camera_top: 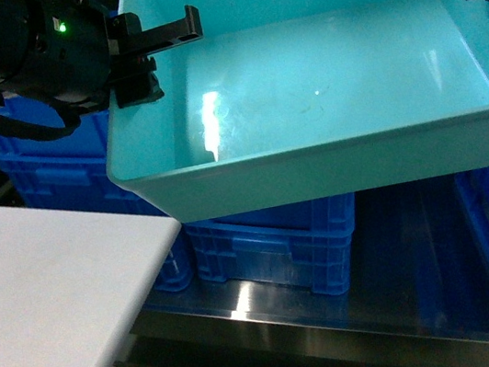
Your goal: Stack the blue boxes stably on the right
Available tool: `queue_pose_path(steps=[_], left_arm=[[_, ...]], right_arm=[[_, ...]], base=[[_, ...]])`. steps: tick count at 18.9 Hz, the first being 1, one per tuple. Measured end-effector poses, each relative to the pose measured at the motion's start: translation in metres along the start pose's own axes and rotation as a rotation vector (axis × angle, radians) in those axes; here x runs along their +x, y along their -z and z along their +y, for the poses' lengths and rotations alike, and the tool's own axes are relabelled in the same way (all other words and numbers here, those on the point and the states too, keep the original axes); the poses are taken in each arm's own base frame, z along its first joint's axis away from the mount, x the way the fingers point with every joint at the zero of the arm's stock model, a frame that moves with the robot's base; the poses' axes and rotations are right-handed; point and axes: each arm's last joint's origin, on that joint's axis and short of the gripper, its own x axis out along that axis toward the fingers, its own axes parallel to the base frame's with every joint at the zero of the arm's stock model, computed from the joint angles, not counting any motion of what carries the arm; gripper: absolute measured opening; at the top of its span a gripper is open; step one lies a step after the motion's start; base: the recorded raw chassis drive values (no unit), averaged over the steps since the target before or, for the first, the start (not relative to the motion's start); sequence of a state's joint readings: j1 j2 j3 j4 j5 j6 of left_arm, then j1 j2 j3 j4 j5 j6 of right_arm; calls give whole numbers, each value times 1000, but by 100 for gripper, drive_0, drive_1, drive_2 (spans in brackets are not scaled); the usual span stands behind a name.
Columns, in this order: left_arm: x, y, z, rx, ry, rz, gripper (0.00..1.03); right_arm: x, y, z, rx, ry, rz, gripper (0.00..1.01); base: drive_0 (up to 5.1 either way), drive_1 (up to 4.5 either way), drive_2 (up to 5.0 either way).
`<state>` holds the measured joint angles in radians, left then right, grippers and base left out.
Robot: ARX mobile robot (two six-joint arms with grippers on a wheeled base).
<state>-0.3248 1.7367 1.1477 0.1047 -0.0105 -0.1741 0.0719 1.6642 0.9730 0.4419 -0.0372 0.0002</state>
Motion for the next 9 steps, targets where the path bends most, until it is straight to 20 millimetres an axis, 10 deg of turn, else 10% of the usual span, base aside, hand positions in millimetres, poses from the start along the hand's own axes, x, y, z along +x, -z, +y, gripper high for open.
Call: queue_pose_path(steps=[9], left_arm=[[0,0,0,0,-4,-1,2]], right_arm=[[0,0,0,-1,-2,-2,7]], base=[[-60,-92,-28]])
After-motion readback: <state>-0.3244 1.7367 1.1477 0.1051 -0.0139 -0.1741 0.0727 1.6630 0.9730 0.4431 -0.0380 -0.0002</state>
